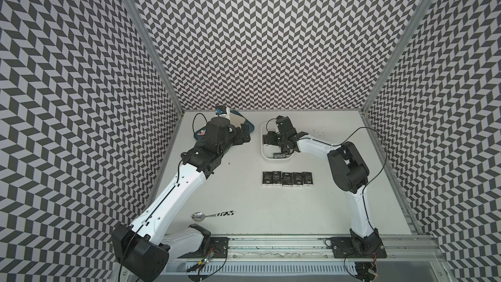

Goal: Take the pocket tissues out of the storage box
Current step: Pick up the pocket tissues from the storage box, then place the pocket tissues at the center of the board.

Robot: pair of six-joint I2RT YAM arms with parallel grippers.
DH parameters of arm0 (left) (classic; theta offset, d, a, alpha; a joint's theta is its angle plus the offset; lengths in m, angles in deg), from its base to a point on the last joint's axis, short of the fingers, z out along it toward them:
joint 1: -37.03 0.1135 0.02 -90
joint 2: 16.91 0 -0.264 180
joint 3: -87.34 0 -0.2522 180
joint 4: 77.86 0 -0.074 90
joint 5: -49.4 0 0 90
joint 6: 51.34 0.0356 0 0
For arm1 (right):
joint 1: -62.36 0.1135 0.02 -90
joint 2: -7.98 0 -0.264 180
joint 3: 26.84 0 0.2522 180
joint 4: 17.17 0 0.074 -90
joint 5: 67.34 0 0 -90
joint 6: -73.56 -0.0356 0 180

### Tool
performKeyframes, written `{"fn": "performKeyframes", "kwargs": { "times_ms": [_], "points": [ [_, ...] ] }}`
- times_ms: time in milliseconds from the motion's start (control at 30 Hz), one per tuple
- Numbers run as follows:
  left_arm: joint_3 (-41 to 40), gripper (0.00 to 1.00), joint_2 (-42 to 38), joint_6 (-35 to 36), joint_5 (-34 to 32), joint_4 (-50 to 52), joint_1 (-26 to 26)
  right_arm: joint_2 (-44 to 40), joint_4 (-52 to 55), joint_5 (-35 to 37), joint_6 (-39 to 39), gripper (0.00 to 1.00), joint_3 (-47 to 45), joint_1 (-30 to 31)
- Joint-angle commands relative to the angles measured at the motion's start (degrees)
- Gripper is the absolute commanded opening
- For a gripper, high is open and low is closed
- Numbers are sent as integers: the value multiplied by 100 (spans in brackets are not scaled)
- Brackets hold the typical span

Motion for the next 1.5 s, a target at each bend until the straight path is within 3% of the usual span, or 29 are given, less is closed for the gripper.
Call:
{"fn": "performKeyframes", "kwargs": {
  "times_ms": [0, 267, 533, 900, 1033, 1333, 1467],
  "points": [
    [-40, 99, -67, 65, -13, -33, 16, 201, -29, 106, 62, 52, 219, -2],
    [-63, 99, -106, 61, -48, 2, 18, 617, 8, -73, 57, 52, 420, -2],
    [-52, 99, -145, 79, -88, 29, 27, 580, -53, -134, 60, 19, 352, -11],
    [-30, 99, -137, 70, -72, -14, 24, -695, 5, 26, 237, 14, 84, -129],
    [-41, 99, -95, 62, 17, -94, 27, -1660, 48, -81, 238, 14, -601, -383],
    [65, 99, 19, 26, 330, -357, 13, -4181, 525, 176, 390, 15, -3695, -1587],
    [144, 99, 74, 26, 441, -384, 11, -4946, 722, 296, 444, 16, -4764, -1792]
  ]
}}
